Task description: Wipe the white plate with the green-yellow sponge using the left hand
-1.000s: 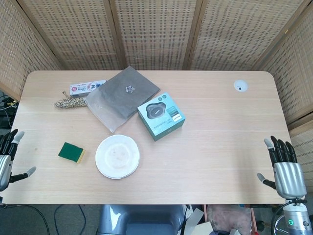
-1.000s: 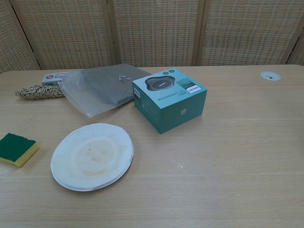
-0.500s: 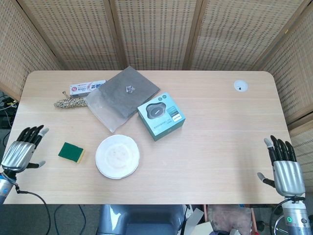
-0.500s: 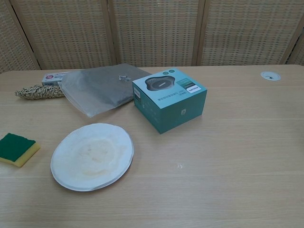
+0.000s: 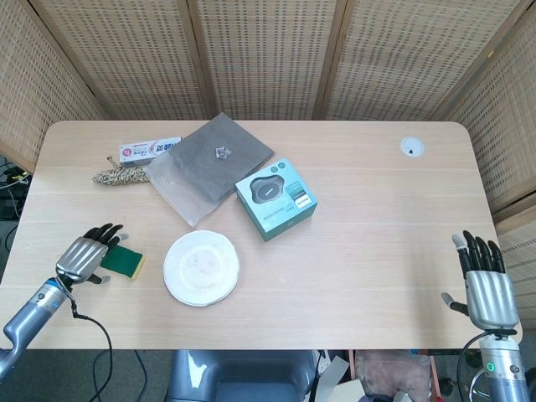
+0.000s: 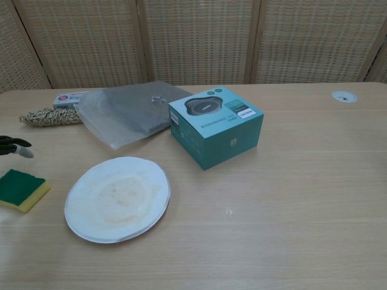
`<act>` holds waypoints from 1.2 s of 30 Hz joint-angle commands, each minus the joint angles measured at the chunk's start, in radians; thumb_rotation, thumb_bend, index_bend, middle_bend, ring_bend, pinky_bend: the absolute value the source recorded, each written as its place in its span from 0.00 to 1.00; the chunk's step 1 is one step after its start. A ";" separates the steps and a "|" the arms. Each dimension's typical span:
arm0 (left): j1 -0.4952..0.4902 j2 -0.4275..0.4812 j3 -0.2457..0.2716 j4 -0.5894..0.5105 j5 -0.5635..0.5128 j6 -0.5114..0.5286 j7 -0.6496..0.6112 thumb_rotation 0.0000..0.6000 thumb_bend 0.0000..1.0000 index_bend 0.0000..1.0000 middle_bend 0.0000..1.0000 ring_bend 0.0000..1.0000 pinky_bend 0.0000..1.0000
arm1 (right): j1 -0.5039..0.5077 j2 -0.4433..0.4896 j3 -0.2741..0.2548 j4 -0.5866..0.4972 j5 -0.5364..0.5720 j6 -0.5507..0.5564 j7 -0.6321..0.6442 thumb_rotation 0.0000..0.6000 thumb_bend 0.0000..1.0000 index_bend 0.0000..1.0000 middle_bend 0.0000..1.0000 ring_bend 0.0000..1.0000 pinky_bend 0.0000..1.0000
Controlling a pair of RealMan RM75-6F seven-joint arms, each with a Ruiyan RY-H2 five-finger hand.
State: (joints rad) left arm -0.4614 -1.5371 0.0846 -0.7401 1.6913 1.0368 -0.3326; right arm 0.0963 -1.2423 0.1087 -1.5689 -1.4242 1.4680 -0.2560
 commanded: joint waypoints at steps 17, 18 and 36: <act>-0.050 -0.084 0.013 0.075 -0.029 -0.042 -0.011 1.00 0.00 0.44 0.33 0.29 0.39 | 0.006 0.006 0.009 0.001 0.022 -0.011 0.033 1.00 0.00 0.00 0.00 0.00 0.00; -0.052 -0.080 0.012 0.069 -0.033 -0.044 -0.014 1.00 0.00 0.46 0.35 0.31 0.40 | 0.006 0.006 0.008 0.001 0.022 -0.011 0.033 1.00 0.00 0.00 0.00 0.00 0.00; -0.118 0.071 -0.090 -0.299 -0.045 0.160 -0.286 1.00 0.19 0.64 0.62 0.51 0.53 | 0.012 0.011 0.017 -0.010 0.047 -0.019 0.030 1.00 0.00 0.00 0.00 0.00 0.00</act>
State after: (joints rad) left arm -0.5467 -1.5165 0.0163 -0.9295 1.6419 1.1832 -0.5519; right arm 0.1079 -1.2310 0.1256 -1.5782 -1.3779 1.4496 -0.2261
